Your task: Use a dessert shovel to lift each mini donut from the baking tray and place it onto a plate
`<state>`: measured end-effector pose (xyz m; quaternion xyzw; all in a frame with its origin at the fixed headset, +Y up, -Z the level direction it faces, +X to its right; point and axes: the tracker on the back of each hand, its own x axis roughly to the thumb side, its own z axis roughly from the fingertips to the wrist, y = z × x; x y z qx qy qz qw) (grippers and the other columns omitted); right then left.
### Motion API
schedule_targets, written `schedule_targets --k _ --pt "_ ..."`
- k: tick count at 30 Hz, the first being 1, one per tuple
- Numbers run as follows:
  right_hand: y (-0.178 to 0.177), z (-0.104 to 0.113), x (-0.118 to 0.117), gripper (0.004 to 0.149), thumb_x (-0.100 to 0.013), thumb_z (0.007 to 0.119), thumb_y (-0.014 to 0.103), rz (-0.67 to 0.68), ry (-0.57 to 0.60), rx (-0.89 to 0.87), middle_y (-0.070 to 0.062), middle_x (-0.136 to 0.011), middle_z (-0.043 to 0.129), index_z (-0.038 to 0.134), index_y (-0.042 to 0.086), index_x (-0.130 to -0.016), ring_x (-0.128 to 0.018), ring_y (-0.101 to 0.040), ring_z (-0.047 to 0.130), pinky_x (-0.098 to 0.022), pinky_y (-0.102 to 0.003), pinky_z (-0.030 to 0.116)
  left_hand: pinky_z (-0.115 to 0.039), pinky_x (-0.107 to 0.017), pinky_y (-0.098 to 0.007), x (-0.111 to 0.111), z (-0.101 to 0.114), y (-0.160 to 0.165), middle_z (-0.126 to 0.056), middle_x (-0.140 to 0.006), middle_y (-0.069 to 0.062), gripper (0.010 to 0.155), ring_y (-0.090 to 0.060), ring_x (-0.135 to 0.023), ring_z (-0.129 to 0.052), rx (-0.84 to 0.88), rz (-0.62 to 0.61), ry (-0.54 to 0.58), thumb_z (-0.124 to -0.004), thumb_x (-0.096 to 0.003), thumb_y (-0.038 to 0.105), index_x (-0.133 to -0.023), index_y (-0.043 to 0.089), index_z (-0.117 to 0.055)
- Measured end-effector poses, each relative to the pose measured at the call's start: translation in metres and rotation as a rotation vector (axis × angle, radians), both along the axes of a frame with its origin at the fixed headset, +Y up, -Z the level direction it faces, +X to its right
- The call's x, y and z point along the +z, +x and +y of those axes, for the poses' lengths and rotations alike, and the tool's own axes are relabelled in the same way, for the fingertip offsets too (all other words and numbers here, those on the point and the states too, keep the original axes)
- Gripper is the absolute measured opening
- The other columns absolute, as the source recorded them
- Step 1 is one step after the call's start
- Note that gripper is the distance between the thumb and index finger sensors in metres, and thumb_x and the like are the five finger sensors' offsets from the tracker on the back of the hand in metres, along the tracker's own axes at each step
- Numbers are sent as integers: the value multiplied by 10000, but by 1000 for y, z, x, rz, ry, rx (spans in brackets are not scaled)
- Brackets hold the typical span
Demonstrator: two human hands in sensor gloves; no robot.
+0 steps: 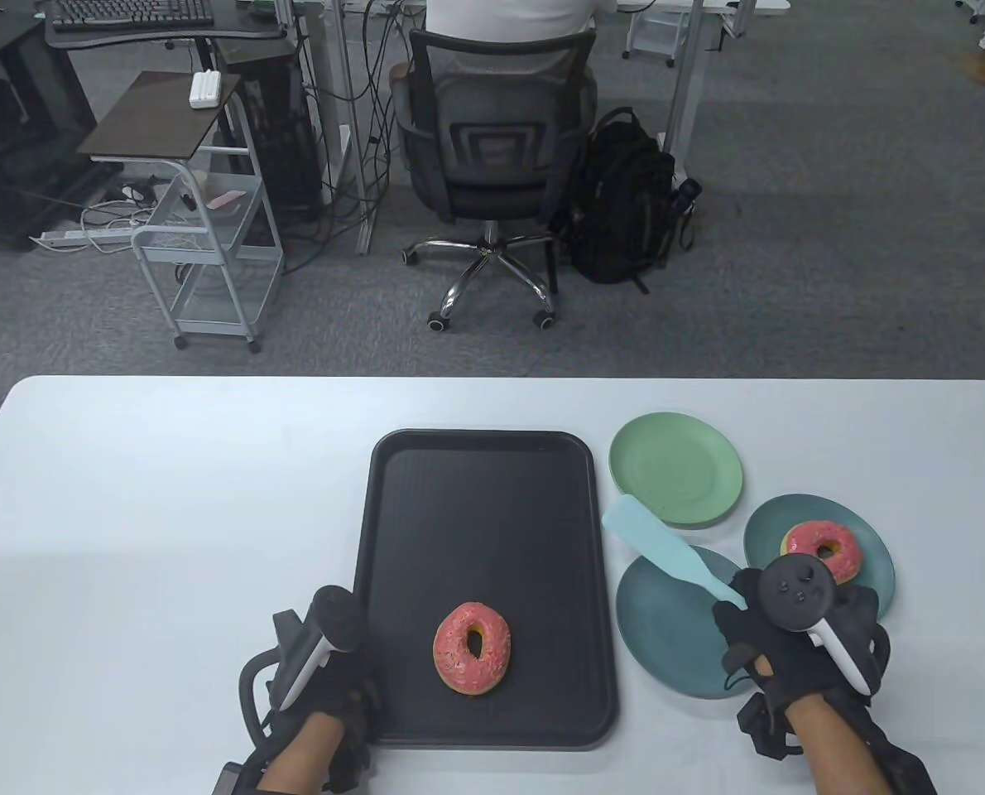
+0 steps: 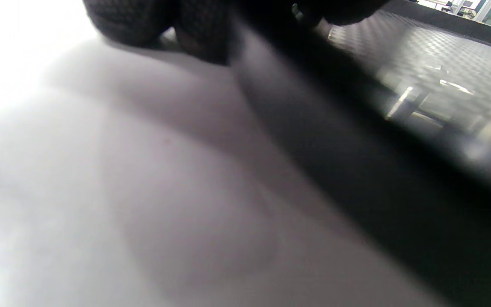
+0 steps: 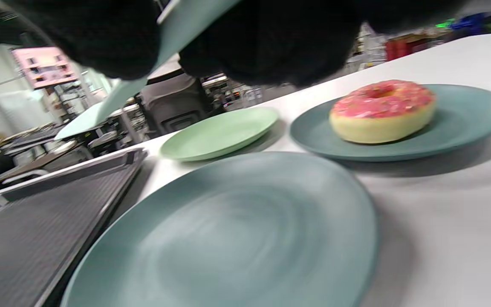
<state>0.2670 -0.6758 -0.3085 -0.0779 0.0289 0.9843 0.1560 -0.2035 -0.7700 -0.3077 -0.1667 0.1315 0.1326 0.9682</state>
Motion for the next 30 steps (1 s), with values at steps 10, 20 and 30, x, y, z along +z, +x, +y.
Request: schedule_targets --k 10,20,30 --pt "-41 -8 6 553 -431 849 504 231 -102 125 -144 -620 915 752 193 -877 -331 -284 903 -154 -396 837 -815 -480 -444 0 0 0 -734 -895 -41 631 -181 -536 -926 0 0 0 -705 -529 407 -1075 204 -462" --pt "-76 -27 0 540 -428 858 498 386 -240 177 -148 -623 917 760 218 -879 -340 -296 903 -177 -414 834 -814 -480 -446 0 0 0 -734 -895 -43 632 -181 -537 -925 -2 0 1 -706 -529 405 -1074 201 -462" --pt "-126 -40 -11 531 -427 850 500 509 -253 183 -141 -646 906 749 259 -889 -371 -298 903 -224 -429 836 -812 -477 -446 0 0 1 -731 -893 -44 637 -180 -535 -920 -11 -5 5 -708 -528 408 -1074 199 -456"
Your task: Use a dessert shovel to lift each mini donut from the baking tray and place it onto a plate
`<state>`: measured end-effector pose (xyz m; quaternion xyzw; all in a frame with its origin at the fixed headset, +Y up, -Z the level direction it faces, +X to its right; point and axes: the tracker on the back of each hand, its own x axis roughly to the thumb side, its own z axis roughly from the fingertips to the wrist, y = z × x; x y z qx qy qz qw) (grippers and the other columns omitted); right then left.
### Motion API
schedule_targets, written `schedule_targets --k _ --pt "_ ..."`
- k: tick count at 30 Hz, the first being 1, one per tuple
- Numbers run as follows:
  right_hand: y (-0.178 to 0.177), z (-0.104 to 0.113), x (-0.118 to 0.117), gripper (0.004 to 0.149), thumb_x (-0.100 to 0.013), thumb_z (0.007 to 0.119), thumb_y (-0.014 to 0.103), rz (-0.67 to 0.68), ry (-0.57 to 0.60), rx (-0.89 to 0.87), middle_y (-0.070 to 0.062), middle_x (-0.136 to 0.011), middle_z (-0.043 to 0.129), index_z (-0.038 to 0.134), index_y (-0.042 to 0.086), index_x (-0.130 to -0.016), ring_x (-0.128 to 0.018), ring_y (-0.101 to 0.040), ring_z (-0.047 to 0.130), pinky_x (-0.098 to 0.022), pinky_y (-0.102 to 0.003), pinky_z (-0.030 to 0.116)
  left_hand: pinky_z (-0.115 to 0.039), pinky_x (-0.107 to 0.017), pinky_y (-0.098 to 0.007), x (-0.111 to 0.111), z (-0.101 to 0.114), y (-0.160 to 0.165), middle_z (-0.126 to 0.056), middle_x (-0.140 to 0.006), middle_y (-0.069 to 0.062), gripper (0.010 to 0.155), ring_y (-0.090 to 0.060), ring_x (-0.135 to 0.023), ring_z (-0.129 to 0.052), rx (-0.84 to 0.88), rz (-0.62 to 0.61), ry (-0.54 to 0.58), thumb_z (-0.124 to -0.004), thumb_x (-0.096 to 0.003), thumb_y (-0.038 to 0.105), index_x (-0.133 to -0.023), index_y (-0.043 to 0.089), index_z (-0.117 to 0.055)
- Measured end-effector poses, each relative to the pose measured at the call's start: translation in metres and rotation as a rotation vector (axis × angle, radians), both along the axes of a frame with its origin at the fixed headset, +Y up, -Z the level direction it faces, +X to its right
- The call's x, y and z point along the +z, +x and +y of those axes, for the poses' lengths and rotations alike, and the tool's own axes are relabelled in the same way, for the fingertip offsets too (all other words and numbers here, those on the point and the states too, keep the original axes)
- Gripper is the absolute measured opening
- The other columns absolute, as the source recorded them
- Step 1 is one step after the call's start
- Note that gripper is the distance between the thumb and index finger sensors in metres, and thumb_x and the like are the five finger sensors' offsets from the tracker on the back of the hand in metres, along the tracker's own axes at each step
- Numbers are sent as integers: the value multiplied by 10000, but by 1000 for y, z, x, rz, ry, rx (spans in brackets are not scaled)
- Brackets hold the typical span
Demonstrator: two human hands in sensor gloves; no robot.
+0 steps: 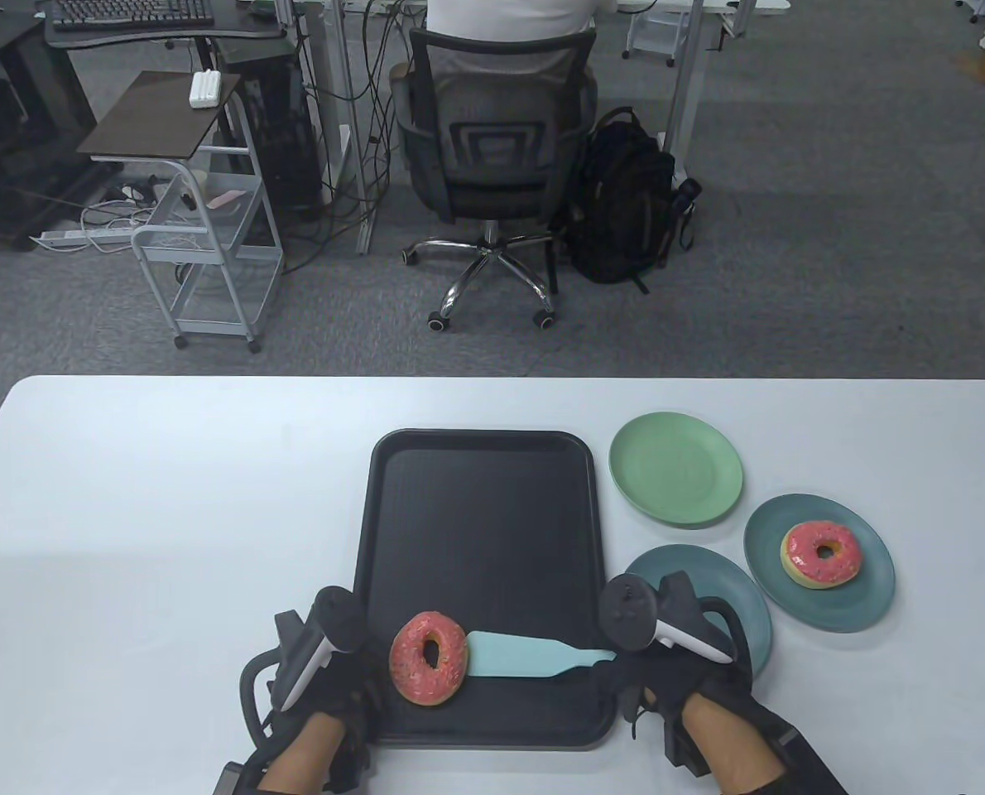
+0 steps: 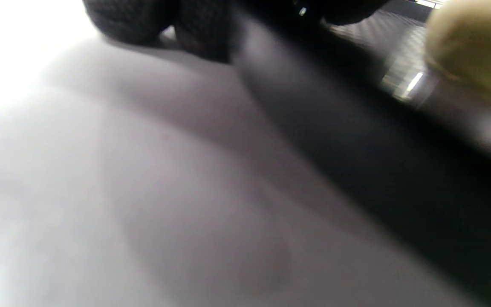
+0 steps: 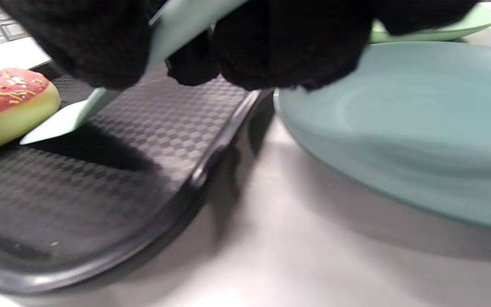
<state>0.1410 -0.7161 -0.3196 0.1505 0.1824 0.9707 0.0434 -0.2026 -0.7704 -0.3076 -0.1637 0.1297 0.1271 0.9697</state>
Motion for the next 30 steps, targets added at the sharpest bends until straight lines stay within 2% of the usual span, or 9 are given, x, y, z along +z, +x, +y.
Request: schedule_targets --k 4,12,17,20,22,25,30 --pt "-14 -7 -4 527 -420 856 499 43 -5 6 -137 -646 907 755 274 -885 -377 -303 904 -237 -442 836 -811 -474 -445 0 0 1 -727 -891 -46 641 -179 -531 -915 -8 -5 3 -706 -526 405 -1073 192 -449" --pt "-20 -16 -10 510 -417 861 487 77 -8 -57 -126 -625 917 767 284 -875 -365 -299 904 -229 -441 833 -809 -471 -447 -1 -1 3 -711 -890 -56 650 -176 -530 -904 -25 -24 -9 -692 -527 391 -1075 176 -417" --pt "-28 -21 -14 500 -425 852 499 89 -43 -121 -114 -598 928 772 288 -871 -333 -276 907 -193 -410 836 -809 -470 -448 -1 -1 4 -708 -888 -56 650 -176 -526 -904 -37 -24 -11 -688 -527 387 -1074 172 -410" --pt "-48 -29 -8 501 -426 862 485 131 -57 -164 -130 -597 926 779 275 -873 -328 -289 901 -185 -419 826 -809 -471 -447 -1 -2 7 -706 -886 -59 661 -173 -525 -901 -59 -30 -10 -701 -527 395 -1071 165 -403" --pt "-60 -31 -6 502 -411 838 512 164 28 -38 -103 -597 927 760 303 -861 -338 -273 911 -199 -415 842 -814 -466 -439 -1 -2 4 -709 -882 -50 654 -167 -521 -905 -46 -25 -9 -697 -527 387 -1071 170 -406" --pt "-57 -34 -10 502 -417 863 483 131 -21 -170 -135 -599 919 778 274 -865 -338 -304 894 -199 -437 818 -811 -459 -435 -1 -2 2 -710 -878 -44 650 -167 -518 -905 -22 -24 -8 -699 -528 388 -1071 178 -410" --pt "-62 -31 -6 507 -414 852 491 162 38 -121 -123 -597 923 771 277 -866 -337 -293 899 -199 -430 825 -818 -459 -431 -2 -2 4 -718 -874 -41 645 -163 -513 -910 -40 -20 -4 -698 -527 386 -1069 175 -421"
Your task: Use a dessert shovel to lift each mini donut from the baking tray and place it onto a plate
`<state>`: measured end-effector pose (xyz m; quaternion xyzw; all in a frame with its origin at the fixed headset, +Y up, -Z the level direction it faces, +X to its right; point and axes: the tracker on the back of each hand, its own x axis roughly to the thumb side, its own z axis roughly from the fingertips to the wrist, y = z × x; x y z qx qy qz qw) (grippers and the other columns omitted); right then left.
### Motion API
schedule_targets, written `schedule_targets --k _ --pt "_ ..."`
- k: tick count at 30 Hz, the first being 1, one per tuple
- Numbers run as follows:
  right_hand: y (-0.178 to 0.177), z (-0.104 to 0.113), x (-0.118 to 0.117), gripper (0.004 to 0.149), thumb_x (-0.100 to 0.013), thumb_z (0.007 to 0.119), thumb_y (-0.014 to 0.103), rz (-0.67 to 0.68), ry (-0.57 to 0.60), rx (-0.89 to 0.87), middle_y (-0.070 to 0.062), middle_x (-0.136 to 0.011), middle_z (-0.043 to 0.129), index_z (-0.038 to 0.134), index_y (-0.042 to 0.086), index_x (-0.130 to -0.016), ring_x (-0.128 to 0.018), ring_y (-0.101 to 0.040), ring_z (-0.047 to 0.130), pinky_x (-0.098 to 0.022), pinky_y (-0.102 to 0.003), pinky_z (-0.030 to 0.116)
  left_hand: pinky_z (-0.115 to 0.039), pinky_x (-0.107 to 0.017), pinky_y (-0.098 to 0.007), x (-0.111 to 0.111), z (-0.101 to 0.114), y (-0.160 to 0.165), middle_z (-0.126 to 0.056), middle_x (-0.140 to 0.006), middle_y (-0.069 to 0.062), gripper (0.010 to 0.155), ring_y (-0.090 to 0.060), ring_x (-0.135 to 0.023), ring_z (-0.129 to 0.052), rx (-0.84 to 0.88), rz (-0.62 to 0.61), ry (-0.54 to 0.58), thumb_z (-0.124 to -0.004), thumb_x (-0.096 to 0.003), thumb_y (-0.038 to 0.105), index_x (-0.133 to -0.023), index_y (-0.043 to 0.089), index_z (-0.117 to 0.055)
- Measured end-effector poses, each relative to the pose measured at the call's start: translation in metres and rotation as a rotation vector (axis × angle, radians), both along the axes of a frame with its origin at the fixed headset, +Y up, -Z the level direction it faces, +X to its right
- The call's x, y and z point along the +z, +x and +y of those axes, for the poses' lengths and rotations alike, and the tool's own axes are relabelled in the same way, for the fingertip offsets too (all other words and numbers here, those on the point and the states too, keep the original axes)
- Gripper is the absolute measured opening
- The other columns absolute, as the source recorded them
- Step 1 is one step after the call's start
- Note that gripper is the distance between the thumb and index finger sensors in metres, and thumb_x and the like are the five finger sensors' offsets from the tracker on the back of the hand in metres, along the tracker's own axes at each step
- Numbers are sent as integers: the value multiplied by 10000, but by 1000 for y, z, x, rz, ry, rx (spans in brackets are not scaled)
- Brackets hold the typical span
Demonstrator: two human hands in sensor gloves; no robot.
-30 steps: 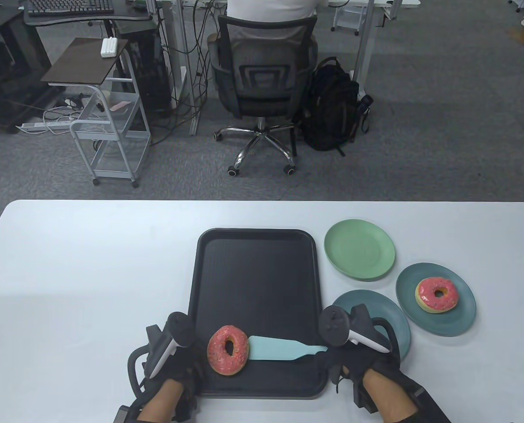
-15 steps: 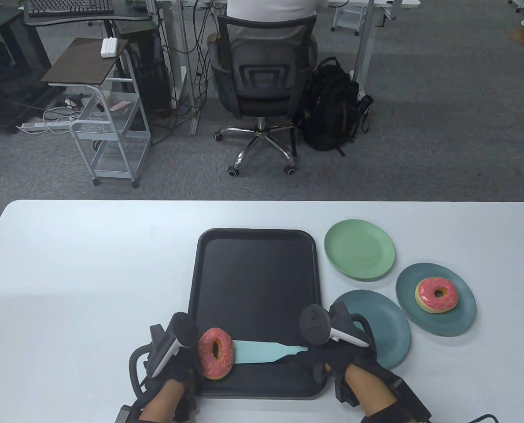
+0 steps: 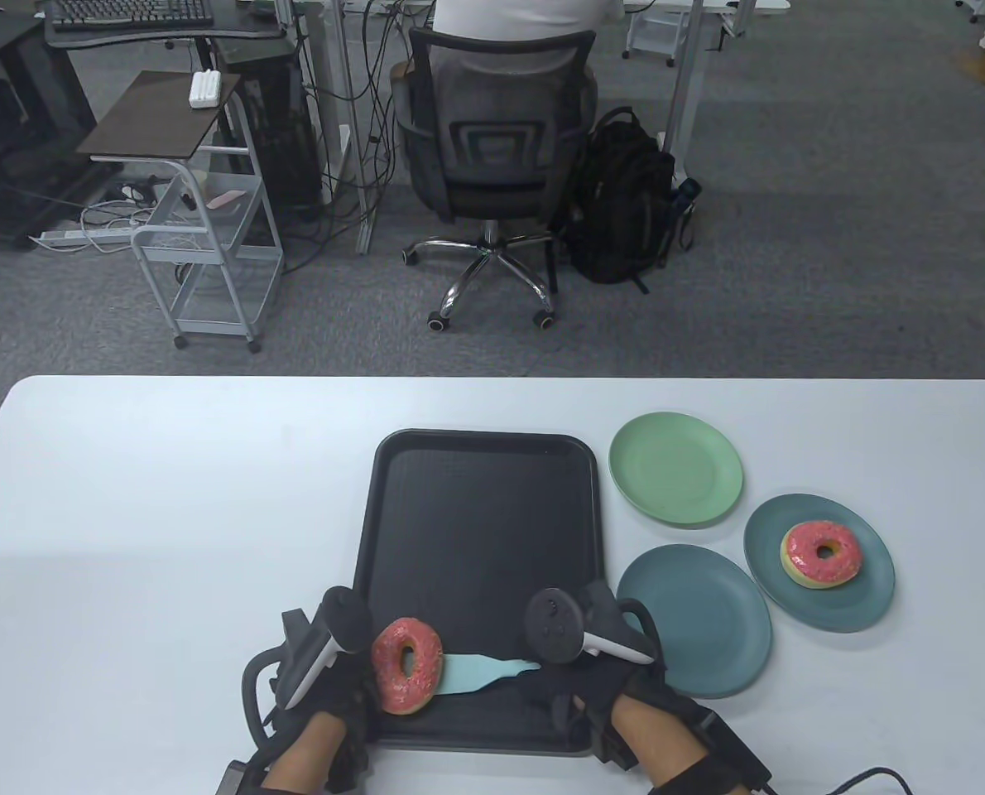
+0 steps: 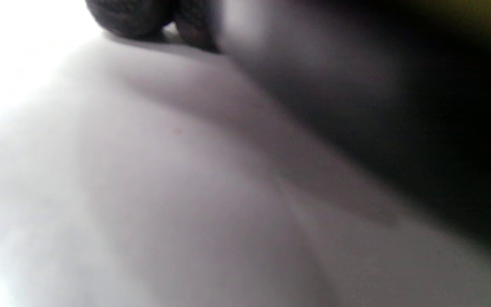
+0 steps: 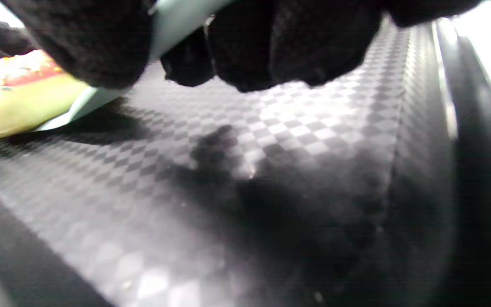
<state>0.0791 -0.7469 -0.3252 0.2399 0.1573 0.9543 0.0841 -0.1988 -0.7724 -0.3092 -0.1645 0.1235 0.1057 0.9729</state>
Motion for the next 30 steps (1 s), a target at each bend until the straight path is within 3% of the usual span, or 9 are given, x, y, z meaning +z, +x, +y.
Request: schedule_targets --k 17,30 --pt "26 -5 -1 512 -413 849 509 -48 4 -94 -116 -585 929 780 267 -858 -323 -280 901 -184 -412 827 -815 -453 -425 0 0 -4 -715 -874 -36 650 -159 -513 -910 32 2 -5 -706 -527 401 -1071 183 -426" --pt "96 18 -1 508 -401 862 515 -186 61 -185 -116 -560 942 803 264 -839 -303 -282 902 -169 -414 822 -815 -453 -423 0 0 -5 -715 -874 -35 653 -156 -513 -909 28 1 -4 -706 -525 404 -1072 187 -422"
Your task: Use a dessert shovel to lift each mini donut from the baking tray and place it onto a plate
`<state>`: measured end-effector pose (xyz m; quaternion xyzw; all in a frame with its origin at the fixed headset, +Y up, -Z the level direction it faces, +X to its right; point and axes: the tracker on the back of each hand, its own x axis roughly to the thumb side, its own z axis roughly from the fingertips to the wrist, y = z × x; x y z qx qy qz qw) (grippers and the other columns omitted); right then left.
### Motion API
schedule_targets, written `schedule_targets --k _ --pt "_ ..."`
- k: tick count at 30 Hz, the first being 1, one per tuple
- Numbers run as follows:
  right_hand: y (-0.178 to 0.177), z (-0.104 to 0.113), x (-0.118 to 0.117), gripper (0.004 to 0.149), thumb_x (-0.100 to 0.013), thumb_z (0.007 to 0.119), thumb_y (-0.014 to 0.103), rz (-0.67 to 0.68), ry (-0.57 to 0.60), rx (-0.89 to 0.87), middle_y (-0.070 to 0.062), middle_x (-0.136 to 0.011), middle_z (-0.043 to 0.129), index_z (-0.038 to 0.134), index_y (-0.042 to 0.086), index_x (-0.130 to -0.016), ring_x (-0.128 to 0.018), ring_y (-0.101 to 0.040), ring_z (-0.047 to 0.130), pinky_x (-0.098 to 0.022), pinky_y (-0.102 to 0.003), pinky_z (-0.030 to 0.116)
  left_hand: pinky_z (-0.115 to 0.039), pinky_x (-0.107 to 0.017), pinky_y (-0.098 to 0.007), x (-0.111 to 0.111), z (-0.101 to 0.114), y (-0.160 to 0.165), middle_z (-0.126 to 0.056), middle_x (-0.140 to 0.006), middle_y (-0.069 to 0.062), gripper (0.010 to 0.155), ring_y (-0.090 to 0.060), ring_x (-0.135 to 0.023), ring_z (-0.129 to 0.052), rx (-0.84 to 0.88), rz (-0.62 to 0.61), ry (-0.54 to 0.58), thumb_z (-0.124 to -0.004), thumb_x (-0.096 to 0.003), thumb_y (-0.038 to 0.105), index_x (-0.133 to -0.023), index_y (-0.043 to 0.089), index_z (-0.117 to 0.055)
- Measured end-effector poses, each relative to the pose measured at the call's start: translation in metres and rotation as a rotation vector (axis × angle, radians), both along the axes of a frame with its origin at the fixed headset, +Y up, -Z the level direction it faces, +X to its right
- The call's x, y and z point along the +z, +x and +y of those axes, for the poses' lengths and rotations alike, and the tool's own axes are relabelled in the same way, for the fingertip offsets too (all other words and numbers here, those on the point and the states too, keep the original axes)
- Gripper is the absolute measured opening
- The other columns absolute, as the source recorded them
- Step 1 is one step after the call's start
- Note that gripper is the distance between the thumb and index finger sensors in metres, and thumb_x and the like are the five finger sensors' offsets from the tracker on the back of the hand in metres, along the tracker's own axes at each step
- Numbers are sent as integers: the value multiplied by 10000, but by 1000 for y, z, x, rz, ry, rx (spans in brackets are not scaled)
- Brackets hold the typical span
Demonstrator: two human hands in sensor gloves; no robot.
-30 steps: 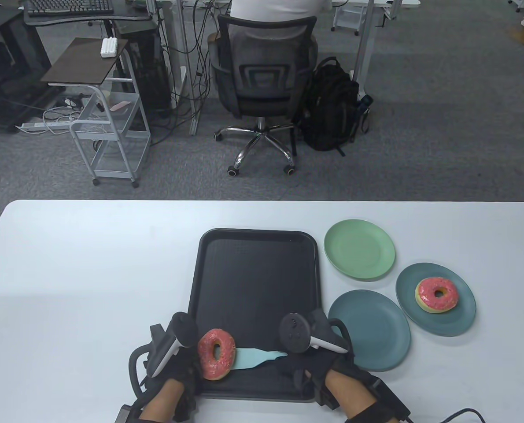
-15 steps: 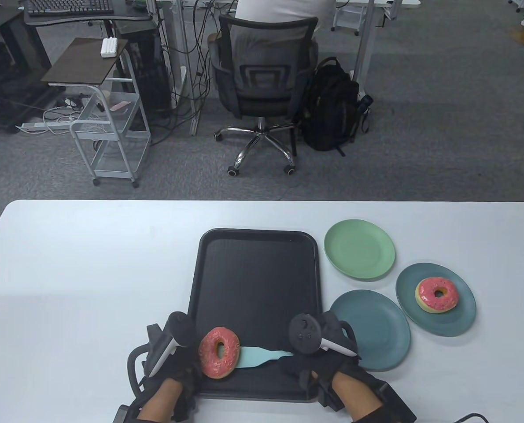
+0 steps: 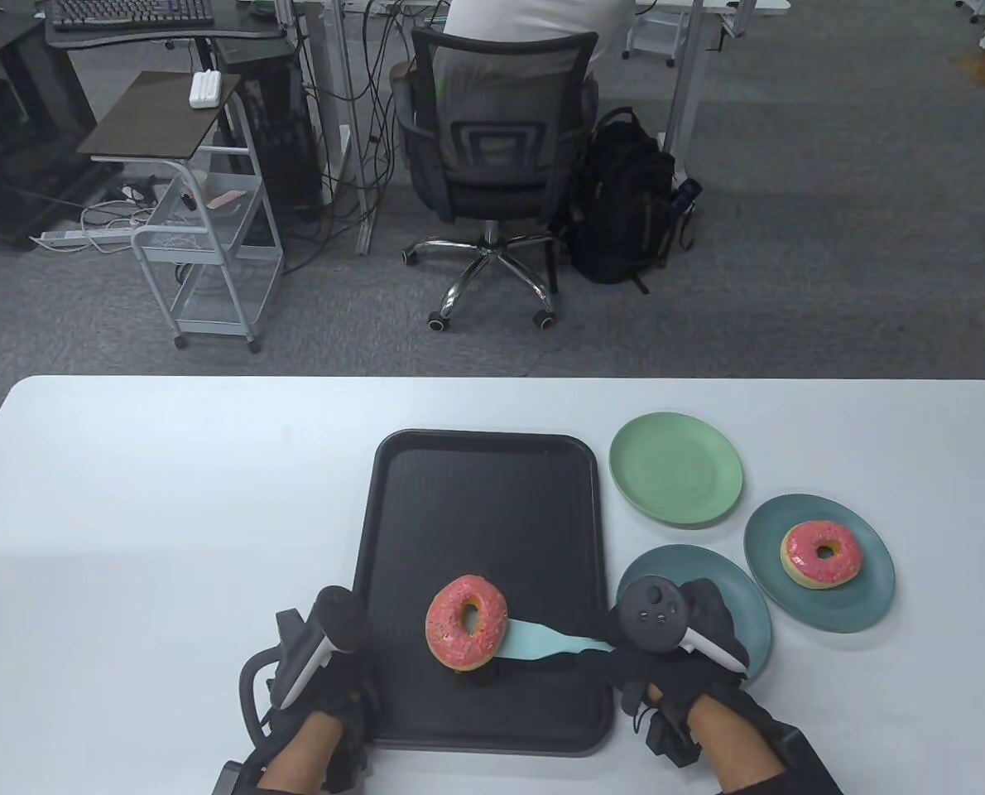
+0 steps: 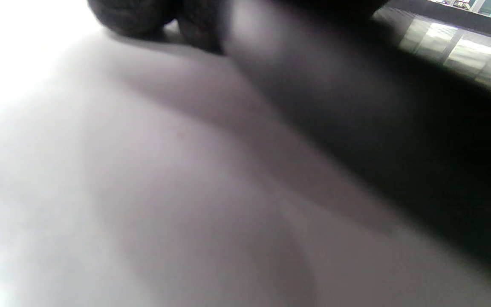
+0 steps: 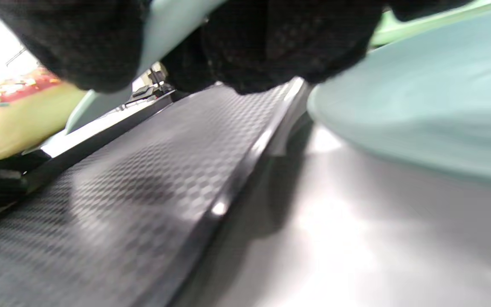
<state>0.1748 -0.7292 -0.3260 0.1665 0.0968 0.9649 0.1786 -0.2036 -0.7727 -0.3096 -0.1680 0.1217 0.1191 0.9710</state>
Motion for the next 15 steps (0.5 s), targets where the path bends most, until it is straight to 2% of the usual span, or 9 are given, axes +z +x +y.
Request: schedule_targets --k 15 --pt "128 21 13 522 -351 904 541 -278 82 -25 -123 -486 970 875 229 -769 -253 -302 893 -140 -436 799 -815 -452 -424 0 0 0 -715 -873 -35 654 -156 -512 -909 -1 0 0 -706 -525 404 -1072 187 -422"
